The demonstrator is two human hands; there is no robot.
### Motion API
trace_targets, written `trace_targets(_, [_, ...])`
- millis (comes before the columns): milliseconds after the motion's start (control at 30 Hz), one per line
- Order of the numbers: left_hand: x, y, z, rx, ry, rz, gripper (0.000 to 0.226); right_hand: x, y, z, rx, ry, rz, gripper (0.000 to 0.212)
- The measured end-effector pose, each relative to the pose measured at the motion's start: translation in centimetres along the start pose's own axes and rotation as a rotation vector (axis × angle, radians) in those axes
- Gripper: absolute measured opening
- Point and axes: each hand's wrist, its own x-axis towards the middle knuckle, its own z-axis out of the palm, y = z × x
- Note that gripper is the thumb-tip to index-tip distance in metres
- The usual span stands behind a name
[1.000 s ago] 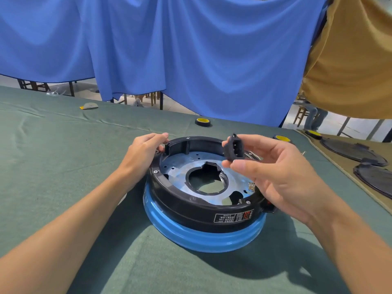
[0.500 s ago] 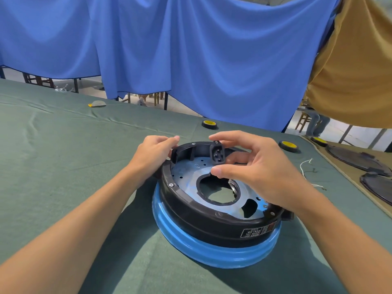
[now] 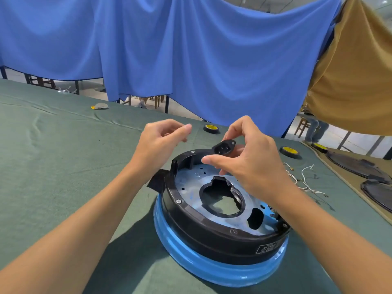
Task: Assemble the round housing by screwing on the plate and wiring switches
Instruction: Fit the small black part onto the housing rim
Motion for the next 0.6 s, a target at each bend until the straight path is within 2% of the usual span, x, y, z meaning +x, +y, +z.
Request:
trace_targets(67, [-0.5,1.7,0.0,-0.132,-0.146,0.061,0.02,0.1,0.0,0.2,-0.034,0.046,-0.016,0.053])
trace_targets(133, [-1.0,2.6,0.4,-0.137,-0.257,0.069,0.019,0.1,0.0,0.6,-0.103,0.115,-0.028,0.054])
trace_targets(233, [-1.5,2.8,1.2,-0.102,-0.287,0.045,0.027,0.2,0.1,1.1,-0.153,0.147,-0.015,0.046])
trace_targets(400, [-1.2,2.1,1.3,-0.064,-0.213,0.008,0.029,0.0,0.2,1.5,-0.152,0.003,0.003,0.032])
trace_targets(533, [-0.8,1.3,0.7,-0.068,-0.238,-0.084,0.021,0.0,0.0,0.8,-0.037,-0.159,0.062,0.028])
trace_targets(600, [-0.6,1.2,0.2,-0.094,-0.264,-0.106,0.021,0.1,0.0,0.3,0.142,-0.197,0.132,0.024])
